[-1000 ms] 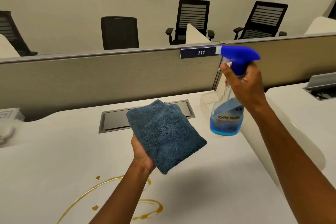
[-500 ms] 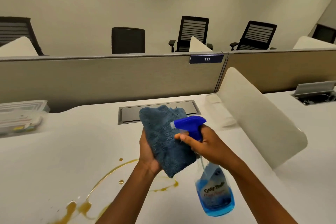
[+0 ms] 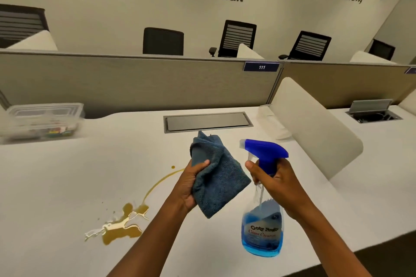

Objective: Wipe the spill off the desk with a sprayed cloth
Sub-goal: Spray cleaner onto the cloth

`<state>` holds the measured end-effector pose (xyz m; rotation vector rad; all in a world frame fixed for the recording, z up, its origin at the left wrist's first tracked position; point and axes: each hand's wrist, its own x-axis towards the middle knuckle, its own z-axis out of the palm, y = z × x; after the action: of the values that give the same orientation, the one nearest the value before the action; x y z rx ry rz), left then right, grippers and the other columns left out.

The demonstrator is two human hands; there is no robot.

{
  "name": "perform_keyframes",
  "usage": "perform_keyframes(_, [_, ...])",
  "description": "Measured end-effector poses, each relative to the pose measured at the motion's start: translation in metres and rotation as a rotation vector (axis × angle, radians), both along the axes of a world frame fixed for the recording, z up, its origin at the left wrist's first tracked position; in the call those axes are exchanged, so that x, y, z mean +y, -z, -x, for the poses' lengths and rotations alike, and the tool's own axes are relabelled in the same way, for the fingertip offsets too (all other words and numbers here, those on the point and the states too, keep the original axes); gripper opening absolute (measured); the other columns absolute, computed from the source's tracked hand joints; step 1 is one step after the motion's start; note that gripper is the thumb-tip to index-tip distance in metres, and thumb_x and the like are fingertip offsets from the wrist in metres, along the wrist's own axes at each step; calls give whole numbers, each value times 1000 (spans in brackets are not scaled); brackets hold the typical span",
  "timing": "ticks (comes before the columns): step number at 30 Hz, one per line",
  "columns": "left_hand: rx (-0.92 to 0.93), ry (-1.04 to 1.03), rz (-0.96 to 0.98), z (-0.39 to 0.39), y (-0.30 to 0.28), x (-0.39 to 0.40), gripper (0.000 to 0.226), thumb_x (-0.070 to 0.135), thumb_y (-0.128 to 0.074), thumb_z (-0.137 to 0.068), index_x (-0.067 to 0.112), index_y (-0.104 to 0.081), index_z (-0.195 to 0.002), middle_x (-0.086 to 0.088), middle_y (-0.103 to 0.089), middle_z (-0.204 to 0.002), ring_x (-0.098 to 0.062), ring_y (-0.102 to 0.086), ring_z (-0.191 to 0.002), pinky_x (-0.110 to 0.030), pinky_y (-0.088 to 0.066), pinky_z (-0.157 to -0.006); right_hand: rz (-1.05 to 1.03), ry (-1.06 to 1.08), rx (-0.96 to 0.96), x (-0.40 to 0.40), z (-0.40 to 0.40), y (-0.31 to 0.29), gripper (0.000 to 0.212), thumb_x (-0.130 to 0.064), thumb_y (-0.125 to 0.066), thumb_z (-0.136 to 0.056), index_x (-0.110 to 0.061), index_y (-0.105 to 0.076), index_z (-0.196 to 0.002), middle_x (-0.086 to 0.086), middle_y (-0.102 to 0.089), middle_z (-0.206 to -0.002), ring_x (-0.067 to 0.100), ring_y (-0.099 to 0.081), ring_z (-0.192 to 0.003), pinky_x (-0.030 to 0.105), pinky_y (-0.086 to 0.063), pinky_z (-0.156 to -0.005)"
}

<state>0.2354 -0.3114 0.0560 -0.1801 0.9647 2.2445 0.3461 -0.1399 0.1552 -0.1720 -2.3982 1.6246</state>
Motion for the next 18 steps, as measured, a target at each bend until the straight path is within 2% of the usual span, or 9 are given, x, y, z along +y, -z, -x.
perform_keyframes(2, [-24,-6,-5,-9,1,-6,51,16,-68,-85,4,-56,-133,-21,-66,-119,-34,-66,-102,-45,-58,-78,8,-55,-43,-5,-16,-1,41,-54,-64,-81,-13,-60,-90,8,-63,-72,16,-65,-73,24,-55,-72])
perform_keyframes(5, [-78,-23,-24,-17,0,-11,43,17,-69,-83,2,-63,-122,-18,-70,-109,-32,-67,-96,-45,-57,-80,21,-185,-154,-7,-38,1,49,-74,-59,-71,-28,-63,-89,2,-66,-82,22,-65,-87,32,-56,-83])
perform_keyframes(8, [-98,-69,-44,-18,3,-11,41,16,-68,-84,4,-63,-123,-18,-69,-111,-33,-66,-100,-46,-55,-85,53,-253,-192,-8,-54,5,47,-76,-60,-69,-41,-64,-101,3,-68,-90,21,-65,-89,33,-56,-85])
perform_keyframes(10, [-103,-81,-39,-18,4,-9,46,15,-68,-84,2,-61,-128,-20,-67,-118,-35,-64,-106,-48,-54,-89,91,-246,-185,-8,-59,6,54,-74,-62,-70,-38,-63,-110,5,-68,-88,18,-65,-83,32,-56,-82])
perform_keyframes(12, [-96,-85,-26,-20,6,-5,51,15,-69,-83,2,-59,-131,-22,-64,-127,-37,-63,-110,-50,-53,-91,128,-222,-193,-7,-63,6,63,-75,-63,-68,-28,-65,-110,5,-68,-80,15,-64,-76,32,-56,-76])
perform_keyframes(18, [-63,-101,-10,-28,9,17,55,20,-70,-82,7,-57,-134,-23,-61,-132,-38,-62,-112,-50,-52,-94,-59,-150,-259,-1,-78,18,67,-78,-55,-73,-14,-67,-87,7,-67,-72,25,-63,-68,39,-55,-68])
